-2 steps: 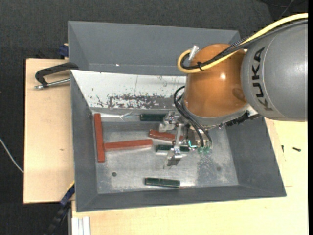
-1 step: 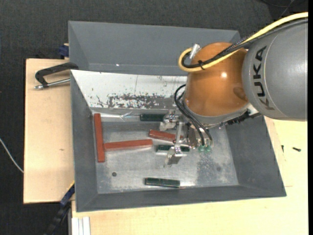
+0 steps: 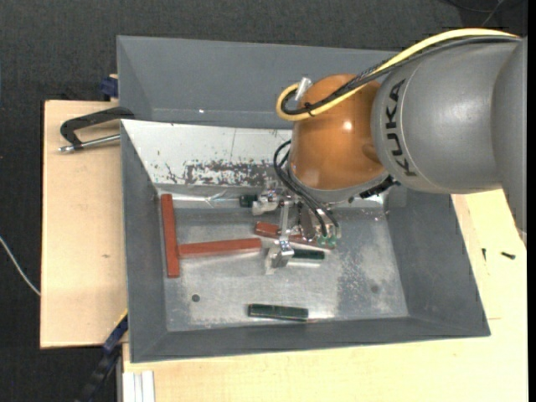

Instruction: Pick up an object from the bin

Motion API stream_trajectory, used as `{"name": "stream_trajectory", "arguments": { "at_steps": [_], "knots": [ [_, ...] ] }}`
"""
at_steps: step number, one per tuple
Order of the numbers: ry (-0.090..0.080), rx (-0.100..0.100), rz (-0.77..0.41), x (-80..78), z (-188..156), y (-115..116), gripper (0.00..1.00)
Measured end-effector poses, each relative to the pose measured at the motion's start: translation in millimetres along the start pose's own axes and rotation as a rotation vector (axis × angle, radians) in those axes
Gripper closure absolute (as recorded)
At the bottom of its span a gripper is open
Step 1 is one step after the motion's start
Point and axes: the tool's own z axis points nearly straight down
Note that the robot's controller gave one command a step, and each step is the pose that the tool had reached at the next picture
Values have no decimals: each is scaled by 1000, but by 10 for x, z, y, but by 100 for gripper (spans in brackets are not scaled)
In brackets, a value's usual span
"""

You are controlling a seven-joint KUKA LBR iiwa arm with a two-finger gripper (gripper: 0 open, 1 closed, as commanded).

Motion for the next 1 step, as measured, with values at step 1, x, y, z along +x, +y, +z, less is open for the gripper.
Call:
{"name": "stream_trajectory", "arguments": {
  "at_steps": [1],
  "knots": [
    [7, -1, -186, -166, 102, -16, 0]
  ]
}}
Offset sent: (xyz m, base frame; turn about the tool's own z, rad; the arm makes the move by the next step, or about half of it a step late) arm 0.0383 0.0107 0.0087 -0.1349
